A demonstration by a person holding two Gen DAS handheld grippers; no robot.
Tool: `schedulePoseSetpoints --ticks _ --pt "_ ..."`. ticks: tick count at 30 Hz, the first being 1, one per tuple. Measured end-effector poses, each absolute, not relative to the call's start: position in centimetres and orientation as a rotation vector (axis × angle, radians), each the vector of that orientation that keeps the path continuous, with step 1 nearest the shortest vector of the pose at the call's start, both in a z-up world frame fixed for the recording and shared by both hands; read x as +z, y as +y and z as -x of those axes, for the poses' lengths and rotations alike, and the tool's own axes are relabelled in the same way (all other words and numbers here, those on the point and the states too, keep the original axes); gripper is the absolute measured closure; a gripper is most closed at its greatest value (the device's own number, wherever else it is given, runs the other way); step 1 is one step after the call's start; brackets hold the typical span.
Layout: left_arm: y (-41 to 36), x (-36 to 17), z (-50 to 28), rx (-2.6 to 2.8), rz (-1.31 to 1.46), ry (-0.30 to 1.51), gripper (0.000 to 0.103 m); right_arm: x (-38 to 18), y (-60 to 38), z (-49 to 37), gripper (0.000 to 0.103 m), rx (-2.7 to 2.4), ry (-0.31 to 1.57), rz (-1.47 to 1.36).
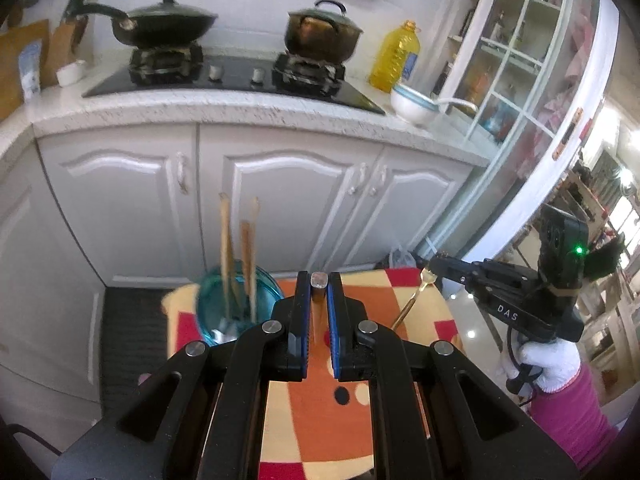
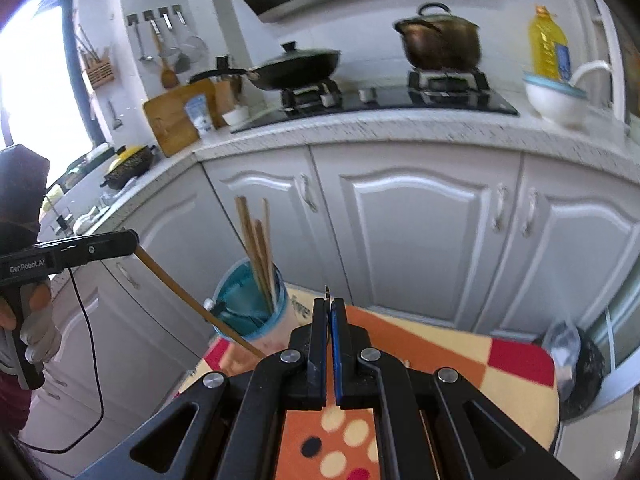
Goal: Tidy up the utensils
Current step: 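Carry the chopstick into the cup with the left tool while the right tool drops the fork in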
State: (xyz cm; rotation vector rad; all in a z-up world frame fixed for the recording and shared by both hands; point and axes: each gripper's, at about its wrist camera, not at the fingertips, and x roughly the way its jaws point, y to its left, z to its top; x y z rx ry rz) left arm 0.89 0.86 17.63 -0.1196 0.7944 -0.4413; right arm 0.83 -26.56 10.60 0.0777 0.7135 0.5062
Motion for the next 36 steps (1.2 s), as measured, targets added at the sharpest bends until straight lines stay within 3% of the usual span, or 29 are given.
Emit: schedulePoseSetpoints --ticks 11,27,36 --pt "4.8 20.0 -3.6 -0.319 0.058 0.732 0.097 12.4 -20.5 -5.5 0.101 0.511 0.665 -0.042" --pt "4.8 10.8 -8.5 -0.241 0.017 0.886 0.097 4.2 -11.8 -11.0 0.101 0.479 0.755 0.214" --pt "4.3 9.6 -9.0 -0.231 0.043 0.894 0.097 -0.1 -11.0 -12.0 0.101 0.547 0.895 0.176"
